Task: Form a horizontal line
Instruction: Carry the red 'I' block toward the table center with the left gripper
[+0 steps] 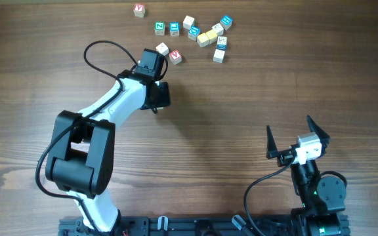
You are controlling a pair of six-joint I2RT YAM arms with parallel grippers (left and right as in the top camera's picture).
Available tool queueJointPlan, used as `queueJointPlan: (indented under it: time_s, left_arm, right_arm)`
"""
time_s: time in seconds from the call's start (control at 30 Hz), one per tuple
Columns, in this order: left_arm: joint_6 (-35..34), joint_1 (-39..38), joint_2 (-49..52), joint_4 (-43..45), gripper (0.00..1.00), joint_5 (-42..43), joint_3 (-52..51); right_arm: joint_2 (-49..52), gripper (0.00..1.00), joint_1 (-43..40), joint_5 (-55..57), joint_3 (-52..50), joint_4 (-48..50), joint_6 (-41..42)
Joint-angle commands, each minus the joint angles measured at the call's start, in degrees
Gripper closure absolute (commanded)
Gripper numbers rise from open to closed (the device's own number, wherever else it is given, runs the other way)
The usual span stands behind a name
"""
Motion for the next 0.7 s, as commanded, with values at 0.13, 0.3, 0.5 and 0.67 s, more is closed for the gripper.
queueJointPlan:
  time_s: [0.13, 0.3, 0.5, 0.67]
  left_arm:
    - [0.46, -0.17, -0.17, -2.93, 0.78, -0.04, -0.7]
    - [0.46, -0.17, -0.17, -3.91, 0.54, -0.09, -0.7]
    - [0.46, -0.15, -0.17, -0.87, 0.48, -0.15, -0.7]
    - [0.46, -0.17, -0.17, -0.92, 0.73, -0.09, -0.7]
  right_arm:
    - [-0.46, 0.0, -0.35, 0.74, -0.28, 0.15, -0.11]
    - [-0.46, 0.0, -0.35, 0.74, -0.28, 0.15, -0.13]
    - [-0.46, 0.0, -0.35, 0.74, -0.28, 0.15, -0.11]
    - [-0.46, 0.0, -0.33, 0.74, -0.28, 0.15, -0.13]
